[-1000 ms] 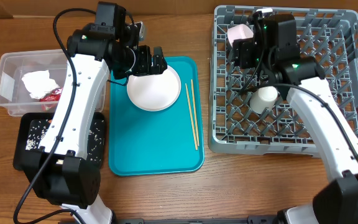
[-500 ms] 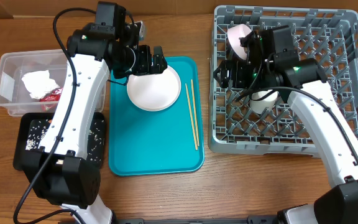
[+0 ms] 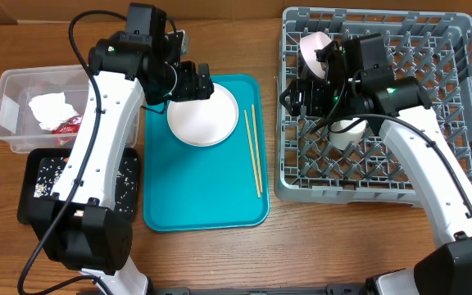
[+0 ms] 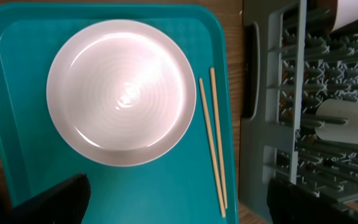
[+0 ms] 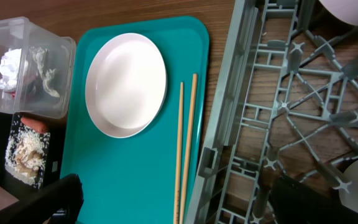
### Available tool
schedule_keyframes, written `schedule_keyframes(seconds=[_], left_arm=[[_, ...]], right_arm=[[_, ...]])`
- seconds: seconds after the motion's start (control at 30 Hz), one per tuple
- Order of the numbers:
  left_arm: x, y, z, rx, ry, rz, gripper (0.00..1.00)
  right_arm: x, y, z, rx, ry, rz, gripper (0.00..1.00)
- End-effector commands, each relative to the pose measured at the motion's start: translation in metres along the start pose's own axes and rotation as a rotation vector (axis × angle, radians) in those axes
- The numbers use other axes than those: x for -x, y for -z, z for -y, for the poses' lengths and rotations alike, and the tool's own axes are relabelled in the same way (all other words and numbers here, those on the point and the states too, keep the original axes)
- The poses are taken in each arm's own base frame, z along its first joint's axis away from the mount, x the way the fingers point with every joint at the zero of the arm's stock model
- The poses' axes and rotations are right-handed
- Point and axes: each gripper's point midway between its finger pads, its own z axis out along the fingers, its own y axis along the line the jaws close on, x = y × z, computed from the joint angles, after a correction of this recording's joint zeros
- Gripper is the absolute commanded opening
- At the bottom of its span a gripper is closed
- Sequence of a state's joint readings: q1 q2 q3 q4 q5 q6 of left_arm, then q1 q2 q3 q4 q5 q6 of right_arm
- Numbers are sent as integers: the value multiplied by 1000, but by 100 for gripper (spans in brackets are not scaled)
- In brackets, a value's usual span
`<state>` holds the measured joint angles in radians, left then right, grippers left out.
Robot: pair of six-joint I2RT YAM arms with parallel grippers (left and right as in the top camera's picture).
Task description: Sort waste into correct bins and load items into the dishwasher
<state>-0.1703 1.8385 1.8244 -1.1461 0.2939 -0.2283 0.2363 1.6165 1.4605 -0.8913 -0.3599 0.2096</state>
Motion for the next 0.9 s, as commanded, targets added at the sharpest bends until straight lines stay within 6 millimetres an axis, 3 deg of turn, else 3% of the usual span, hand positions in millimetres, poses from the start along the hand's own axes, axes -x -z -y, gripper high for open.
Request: schedule_keyframes(seconds=[0.0,0.13,0.23,0.37,0.57,0.87], left_arm=[[-11,5,-7,40,-11,-19,93],[-19,4,-30,163,7,-42,100],[-25,10,-52,275,71,-54,92],[-27,5,-56,278,114,-54,88],[-40,-23,-67,287,179,-71,87],[-59,-68,-86,291,264,-60,73]], right_arm=[[5,8,-8,18,11,25,100],[5,8,-8,18,11,25,100],[5,8,-8,18,11,25,100],[5,8,-8,18,11,25,100],[5,8,-8,18,11,25,100],[5,8,-8,18,11,25,100]])
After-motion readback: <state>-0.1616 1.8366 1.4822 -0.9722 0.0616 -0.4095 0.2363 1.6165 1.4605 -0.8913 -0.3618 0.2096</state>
